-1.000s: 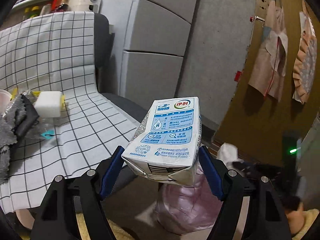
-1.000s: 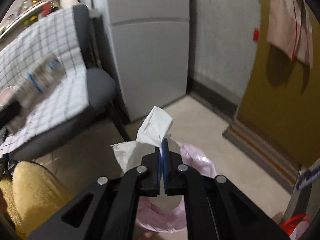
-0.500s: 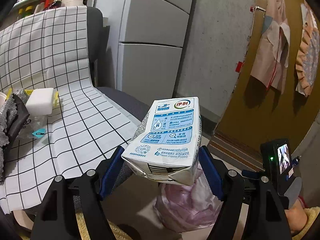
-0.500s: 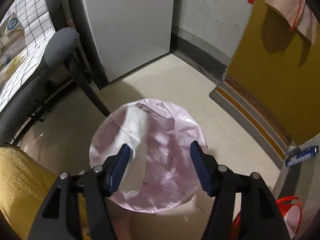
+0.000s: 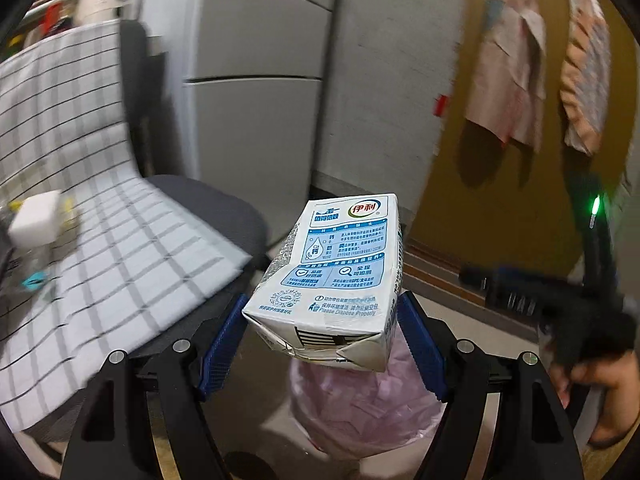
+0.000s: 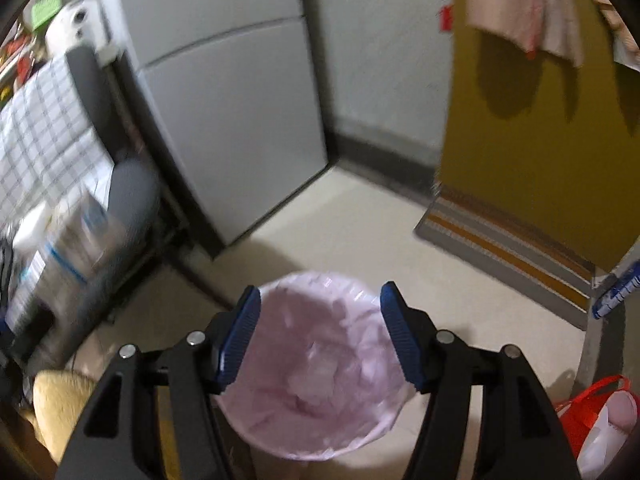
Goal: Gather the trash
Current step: 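Carry tissue and carton to the pink bin and open both grippers, then bring both tools back over the chair seat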
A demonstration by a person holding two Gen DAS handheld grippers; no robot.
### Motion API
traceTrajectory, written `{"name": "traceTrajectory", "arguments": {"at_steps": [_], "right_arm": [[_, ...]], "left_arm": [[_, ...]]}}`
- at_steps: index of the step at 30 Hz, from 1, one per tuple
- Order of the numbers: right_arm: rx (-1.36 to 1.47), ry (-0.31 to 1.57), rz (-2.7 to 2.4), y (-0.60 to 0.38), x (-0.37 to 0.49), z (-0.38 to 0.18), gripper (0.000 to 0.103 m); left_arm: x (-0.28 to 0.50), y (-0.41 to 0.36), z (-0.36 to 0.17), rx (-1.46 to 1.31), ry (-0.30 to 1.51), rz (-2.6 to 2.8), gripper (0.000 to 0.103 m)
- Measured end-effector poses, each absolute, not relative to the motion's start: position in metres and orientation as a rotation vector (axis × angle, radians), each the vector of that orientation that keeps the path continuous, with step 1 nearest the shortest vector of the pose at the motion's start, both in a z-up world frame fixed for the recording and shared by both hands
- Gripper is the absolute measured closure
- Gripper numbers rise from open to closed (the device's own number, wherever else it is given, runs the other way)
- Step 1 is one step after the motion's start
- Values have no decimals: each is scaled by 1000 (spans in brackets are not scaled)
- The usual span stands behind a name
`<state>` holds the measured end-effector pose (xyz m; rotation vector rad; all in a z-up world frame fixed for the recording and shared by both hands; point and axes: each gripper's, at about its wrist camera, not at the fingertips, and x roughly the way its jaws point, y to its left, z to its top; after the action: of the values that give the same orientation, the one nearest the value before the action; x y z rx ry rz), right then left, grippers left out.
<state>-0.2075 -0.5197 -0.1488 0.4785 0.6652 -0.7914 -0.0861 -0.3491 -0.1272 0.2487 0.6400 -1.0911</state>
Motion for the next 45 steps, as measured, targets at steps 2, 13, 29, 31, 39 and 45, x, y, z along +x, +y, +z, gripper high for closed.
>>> {"name": "traceTrajectory", "arguments": {"at_steps": [2, 13, 29, 31, 39, 45], "right_arm": [[488, 636, -816, -527, -218, -142, 41], [485, 625, -818, -532, -226, -137, 41], [294, 549, -475, -427, -119, -77, 41], [267, 543, -419, -407, -98, -71, 41], [163, 549, -142, -324, -14, -60, 41], [83, 543, 86, -254, 36, -60, 39]], "left_arm": [[-93, -361, -132, 265, 635, -1126, 27], [-72, -373, -151, 304, 710, -1056, 18], [-1, -191, -86, 130, 641, -694, 18], [7, -167, -84, 108, 638, -633, 18], [45, -63, -78, 28, 635, -365, 18], [61, -3, -68, -11, 618, -207, 18]]}}
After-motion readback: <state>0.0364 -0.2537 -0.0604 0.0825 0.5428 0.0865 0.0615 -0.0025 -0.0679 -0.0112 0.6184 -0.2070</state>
